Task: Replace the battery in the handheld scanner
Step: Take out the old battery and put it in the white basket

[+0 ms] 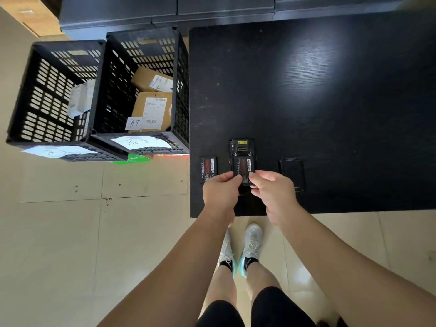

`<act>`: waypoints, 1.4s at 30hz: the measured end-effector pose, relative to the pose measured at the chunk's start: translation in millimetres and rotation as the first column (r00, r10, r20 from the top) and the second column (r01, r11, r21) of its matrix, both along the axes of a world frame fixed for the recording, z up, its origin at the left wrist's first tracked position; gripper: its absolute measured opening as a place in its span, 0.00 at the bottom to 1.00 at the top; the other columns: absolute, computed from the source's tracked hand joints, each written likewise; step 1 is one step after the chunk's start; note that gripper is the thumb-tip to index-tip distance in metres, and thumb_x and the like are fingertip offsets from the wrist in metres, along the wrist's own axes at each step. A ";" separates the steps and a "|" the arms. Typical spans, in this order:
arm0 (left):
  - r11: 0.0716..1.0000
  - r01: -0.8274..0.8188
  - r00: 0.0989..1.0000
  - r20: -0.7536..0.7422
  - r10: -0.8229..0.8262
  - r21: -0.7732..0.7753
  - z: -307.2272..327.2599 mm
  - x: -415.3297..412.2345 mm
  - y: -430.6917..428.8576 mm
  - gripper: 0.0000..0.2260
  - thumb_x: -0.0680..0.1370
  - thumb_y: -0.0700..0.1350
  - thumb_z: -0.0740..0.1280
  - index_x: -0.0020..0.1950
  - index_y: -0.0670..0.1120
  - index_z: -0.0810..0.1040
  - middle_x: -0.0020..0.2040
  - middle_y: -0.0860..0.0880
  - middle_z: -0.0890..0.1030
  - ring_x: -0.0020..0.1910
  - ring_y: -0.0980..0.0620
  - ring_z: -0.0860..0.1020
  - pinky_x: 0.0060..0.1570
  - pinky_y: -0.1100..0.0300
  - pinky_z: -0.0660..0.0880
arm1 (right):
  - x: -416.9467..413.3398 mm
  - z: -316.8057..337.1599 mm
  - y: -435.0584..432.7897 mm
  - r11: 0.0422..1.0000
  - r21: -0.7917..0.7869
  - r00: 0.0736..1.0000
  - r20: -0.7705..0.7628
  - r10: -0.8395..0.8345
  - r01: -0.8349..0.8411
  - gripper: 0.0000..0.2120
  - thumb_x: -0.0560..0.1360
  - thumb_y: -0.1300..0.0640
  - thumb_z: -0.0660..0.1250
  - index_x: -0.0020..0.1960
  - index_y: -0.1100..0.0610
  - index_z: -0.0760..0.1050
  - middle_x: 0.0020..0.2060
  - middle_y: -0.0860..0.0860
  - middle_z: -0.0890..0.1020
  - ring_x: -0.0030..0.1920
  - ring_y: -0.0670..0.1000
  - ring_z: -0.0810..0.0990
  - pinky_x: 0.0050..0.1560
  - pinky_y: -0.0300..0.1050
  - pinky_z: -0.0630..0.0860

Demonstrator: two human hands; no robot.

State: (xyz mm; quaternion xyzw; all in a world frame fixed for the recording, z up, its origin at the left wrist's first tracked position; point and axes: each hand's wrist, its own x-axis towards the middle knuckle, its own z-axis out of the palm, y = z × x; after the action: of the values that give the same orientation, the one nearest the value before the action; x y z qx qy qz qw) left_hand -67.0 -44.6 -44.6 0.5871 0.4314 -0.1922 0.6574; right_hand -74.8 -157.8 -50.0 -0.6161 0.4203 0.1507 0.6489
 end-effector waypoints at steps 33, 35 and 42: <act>0.426 0.901 0.387 0.606 -0.695 -0.088 294.7 -43.2 -333.0 0.11 0.73 0.37 0.73 0.55 0.42 0.82 0.47 0.45 0.87 0.45 0.51 0.83 0.44 0.60 0.77 | -153.0 299.4 -291.0 0.655 0.065 0.499 0.592 -0.633 0.753 0.10 0.71 0.63 0.75 0.52 0.56 0.81 0.45 0.54 0.87 0.45 0.52 0.85 0.50 0.46 0.82; 0.342 0.935 0.328 0.607 -0.724 -0.098 297.4 -67.6 -377.3 0.11 0.73 0.36 0.73 0.55 0.41 0.82 0.47 0.44 0.86 0.41 0.53 0.83 0.42 0.61 0.77 | -185.1 299.7 -324.4 0.586 0.087 0.426 0.601 -0.676 0.806 0.10 0.70 0.63 0.75 0.50 0.57 0.81 0.44 0.55 0.87 0.42 0.50 0.85 0.47 0.45 0.82; 0.060 0.996 0.087 0.600 -0.795 -0.066 305.8 -150.8 -515.8 0.08 0.73 0.38 0.72 0.51 0.44 0.85 0.49 0.43 0.86 0.45 0.51 0.80 0.51 0.56 0.78 | -281.6 301.1 -439.1 0.419 0.098 0.282 0.602 -0.747 0.902 0.08 0.70 0.65 0.75 0.49 0.60 0.82 0.43 0.57 0.87 0.38 0.49 0.84 0.42 0.42 0.77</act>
State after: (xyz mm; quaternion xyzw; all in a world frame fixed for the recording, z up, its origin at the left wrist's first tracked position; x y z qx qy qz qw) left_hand -217.7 -560.4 261.2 0.5690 -0.2599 -0.5370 0.5659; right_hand -356.3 -596.9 251.1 -0.3970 0.4828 -0.4566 0.6331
